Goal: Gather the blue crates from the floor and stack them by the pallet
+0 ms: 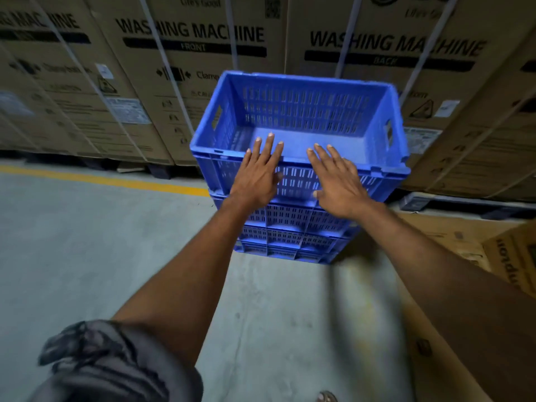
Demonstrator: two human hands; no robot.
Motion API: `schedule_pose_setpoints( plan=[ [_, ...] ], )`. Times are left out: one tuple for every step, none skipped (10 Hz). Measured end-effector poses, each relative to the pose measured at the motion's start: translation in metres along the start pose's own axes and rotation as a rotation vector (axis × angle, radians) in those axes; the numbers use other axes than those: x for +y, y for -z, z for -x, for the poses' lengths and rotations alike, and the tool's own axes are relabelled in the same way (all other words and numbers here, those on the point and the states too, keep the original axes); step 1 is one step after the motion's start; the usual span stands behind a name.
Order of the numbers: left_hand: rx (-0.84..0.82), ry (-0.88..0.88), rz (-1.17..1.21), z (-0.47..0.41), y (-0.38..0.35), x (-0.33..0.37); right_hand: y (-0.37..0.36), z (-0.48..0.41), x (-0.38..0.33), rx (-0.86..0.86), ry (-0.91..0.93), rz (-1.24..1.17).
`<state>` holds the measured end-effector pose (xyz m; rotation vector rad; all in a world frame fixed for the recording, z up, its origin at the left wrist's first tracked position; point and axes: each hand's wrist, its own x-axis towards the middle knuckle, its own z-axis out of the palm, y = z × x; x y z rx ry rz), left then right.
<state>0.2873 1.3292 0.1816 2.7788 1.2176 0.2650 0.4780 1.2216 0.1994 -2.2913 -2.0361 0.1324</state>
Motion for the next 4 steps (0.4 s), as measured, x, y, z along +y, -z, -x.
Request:
schedule_pose_setpoints(
  plan=[
    [-0.104, 0.060, 0.045, 0.033, 0.054, 0.009, 0.049, 0.030, -0.013, 0.041, -0.122, -0.187],
    [-0.070, 0.052, 0.144, 0.060, 0.092, 0.020, 0.082, 0.056, -0.024, 0.128, -0.158, -0.274],
    [0.094, 0.070, 0.189, 0.093, 0.149, 0.045, 0.135, 0.096, -0.049, 0.249, -0.221, -0.355],
    [0.181, 0.083, 0.168, 0.110, 0.183, 0.057, 0.165, 0.120, -0.064, 0.301, -0.266, -0.389]
  ],
)
